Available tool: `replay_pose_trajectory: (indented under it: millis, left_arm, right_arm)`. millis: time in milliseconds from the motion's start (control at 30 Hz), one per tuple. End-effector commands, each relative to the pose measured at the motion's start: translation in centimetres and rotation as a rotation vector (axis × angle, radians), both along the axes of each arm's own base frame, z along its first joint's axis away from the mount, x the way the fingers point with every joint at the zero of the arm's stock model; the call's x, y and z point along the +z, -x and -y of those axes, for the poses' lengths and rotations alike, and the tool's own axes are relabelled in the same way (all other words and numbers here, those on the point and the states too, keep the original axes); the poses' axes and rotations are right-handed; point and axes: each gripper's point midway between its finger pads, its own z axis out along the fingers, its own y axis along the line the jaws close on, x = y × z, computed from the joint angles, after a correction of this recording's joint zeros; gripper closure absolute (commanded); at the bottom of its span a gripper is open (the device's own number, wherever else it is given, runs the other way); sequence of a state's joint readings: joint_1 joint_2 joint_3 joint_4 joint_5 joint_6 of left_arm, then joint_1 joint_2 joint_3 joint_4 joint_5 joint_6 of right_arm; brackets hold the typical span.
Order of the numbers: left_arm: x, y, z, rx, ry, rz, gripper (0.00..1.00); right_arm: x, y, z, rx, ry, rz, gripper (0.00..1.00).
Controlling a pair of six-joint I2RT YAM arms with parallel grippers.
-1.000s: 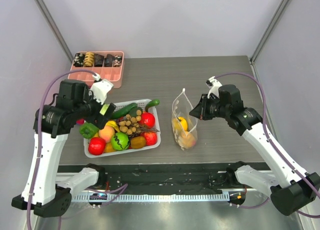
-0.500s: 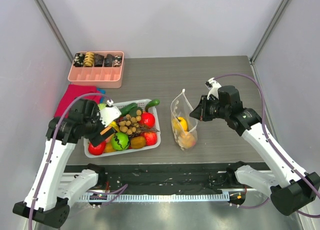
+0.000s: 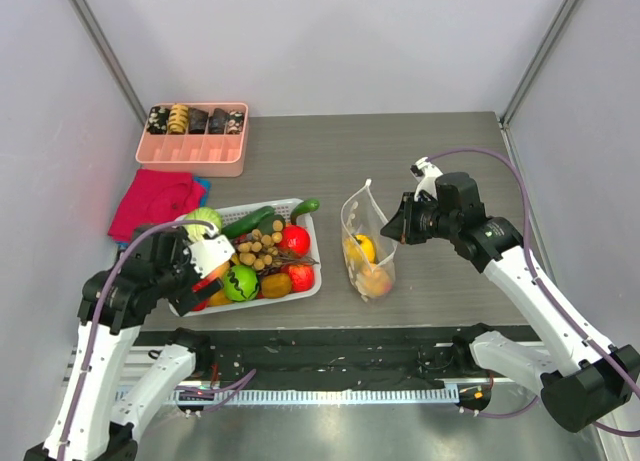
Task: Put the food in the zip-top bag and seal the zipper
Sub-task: Pick up the fake vegetable from the bin.
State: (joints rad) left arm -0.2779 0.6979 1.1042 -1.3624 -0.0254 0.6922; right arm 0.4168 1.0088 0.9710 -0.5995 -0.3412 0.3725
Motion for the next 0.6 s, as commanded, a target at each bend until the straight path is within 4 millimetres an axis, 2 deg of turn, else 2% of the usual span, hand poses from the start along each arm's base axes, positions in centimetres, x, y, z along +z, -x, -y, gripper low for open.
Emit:
replay_pose_trajectory:
  millis: [0, 133, 333, 567]
  left_arm:
    - [-3.1, 7.2, -1.8, -0.010, -0.076, -0.308, 0.03]
    - [-4.4, 7.7, -2.0, -0.032, -0.095, -0.351, 0.02]
    - [-4.5, 7.7, -1.5, -0.058, -0.076, -0.354, 0.01]
    - [-4.5, 7.3, -2.4, -0.004, -0.133, -0.391, 0.02]
  right_arm:
    - [0.6, -0.5, 0.2, -0.007, 0.010, 0.040, 0.99]
    - [0.8, -0.4, 0.5, -0.009, 0.022, 0.049, 0.99]
    - [1.0, -0.3, 0.7, -0.019, 0.026, 0.055, 0.99]
    - [1.3, -0.3, 0.8, -0.026, 0.026, 0.063, 0.99]
